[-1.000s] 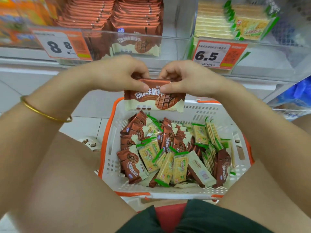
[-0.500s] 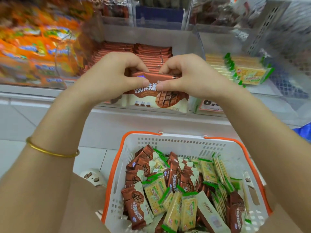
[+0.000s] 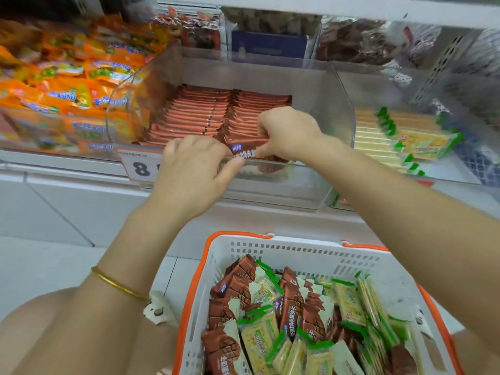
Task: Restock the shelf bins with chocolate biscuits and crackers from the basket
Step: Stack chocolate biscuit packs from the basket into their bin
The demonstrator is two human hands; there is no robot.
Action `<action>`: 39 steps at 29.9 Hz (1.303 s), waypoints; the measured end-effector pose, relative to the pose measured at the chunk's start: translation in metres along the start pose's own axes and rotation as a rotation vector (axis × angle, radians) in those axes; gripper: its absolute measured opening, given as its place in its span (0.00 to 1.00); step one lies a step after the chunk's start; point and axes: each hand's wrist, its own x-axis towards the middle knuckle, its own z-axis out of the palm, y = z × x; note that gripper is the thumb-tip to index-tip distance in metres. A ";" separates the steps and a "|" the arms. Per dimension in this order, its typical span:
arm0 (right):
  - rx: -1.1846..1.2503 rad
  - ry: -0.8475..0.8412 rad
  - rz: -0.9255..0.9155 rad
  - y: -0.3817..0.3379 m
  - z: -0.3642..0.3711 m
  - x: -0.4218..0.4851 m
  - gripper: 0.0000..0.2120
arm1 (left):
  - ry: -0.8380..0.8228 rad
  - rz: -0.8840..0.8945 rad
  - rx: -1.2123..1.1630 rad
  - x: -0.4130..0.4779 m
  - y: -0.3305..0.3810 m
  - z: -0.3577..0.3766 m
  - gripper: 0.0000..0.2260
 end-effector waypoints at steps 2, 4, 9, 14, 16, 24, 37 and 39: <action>-0.167 0.027 -0.042 -0.004 0.003 0.002 0.14 | 0.000 0.007 0.016 -0.002 -0.001 0.002 0.24; -0.234 0.035 -0.085 -0.006 0.003 0.005 0.14 | 0.012 0.014 0.019 -0.003 -0.001 0.003 0.21; -0.258 0.082 -0.141 -0.003 0.009 0.004 0.18 | 0.021 0.044 0.050 -0.003 -0.003 0.005 0.26; -0.139 0.005 -0.085 -0.003 -0.011 -0.009 0.18 | 0.143 0.117 0.011 -0.008 0.004 -0.001 0.23; -0.011 0.103 -0.065 -0.001 -0.030 -0.036 0.15 | 0.273 0.204 0.017 -0.015 0.020 -0.008 0.18; 0.357 -0.356 0.054 0.051 0.033 -0.198 0.05 | 0.011 0.479 -0.178 -0.067 0.105 0.052 0.10; -0.206 -1.126 -0.118 0.121 0.165 -0.289 0.09 | -0.462 0.630 -0.219 -0.093 0.163 0.121 0.11; -0.276 -1.078 -0.153 0.120 0.170 -0.291 0.12 | -0.473 0.626 -0.224 -0.090 0.166 0.124 0.12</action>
